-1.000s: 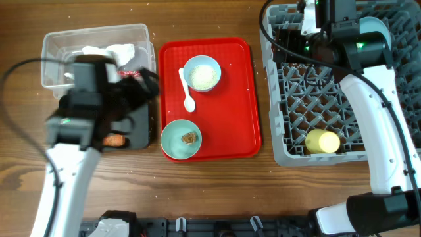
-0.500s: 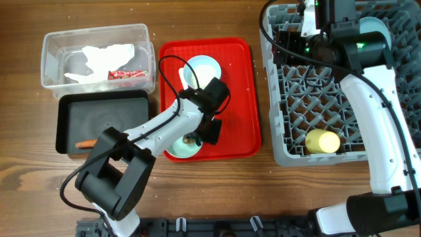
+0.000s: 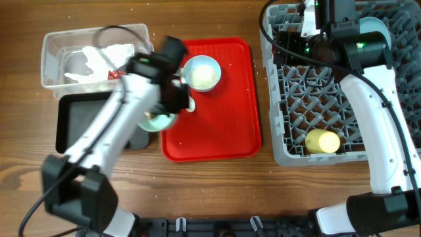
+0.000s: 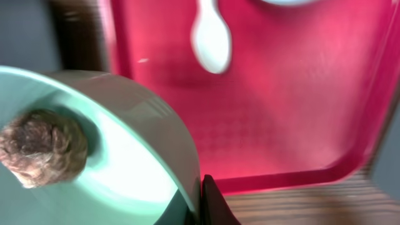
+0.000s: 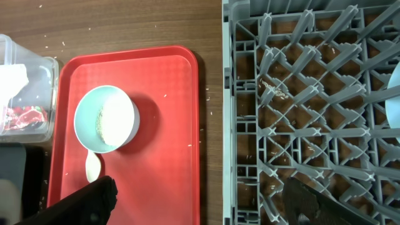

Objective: Sort waste into correct bins and load items into the dishwasher rack
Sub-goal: 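Tip the scraps bowl over the black tray to empty it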

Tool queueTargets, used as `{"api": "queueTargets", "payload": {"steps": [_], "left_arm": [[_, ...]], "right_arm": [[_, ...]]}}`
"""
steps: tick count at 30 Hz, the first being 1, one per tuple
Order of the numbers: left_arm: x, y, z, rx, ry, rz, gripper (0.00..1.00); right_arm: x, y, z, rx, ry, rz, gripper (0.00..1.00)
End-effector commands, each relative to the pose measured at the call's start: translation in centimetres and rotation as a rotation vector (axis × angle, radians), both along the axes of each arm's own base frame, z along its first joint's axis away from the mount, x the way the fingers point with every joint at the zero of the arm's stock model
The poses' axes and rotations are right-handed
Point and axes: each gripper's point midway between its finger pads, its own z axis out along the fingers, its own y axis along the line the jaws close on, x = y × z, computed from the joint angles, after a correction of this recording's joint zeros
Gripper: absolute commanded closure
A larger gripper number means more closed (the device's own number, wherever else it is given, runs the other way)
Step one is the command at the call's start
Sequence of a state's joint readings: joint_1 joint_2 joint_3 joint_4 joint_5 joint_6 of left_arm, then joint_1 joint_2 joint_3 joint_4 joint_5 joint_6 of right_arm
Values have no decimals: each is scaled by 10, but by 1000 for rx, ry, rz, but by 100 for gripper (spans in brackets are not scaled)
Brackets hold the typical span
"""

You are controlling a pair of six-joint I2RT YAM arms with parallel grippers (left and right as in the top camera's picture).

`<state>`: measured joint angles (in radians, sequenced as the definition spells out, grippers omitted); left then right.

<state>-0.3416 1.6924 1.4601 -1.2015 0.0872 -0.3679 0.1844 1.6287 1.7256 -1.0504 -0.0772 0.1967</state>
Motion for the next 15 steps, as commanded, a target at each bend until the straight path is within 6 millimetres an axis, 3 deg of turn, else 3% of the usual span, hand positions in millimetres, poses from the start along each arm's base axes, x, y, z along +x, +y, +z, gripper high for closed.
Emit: {"api": "queueTargets", "payload": {"steps": [1,5,9,13,15], "left_arm": [[13,40,21,-187,-9,73,96],[29,100,37,-472,-101,133,96],[31,159,56,-721,-289,223,96],[17,219,47,-871,-463,398,96],[13,235,36,-916,-506,454,96]], "right_arm": [[1,1,-1,-5,1,10,12],[-2,0,-3,-8,16,10,12],[-3,0,-3,-7,17,10,12],[-3,0,-3,-4,18,4,12],[-3,0,-3,1,20,-2,13]]}}
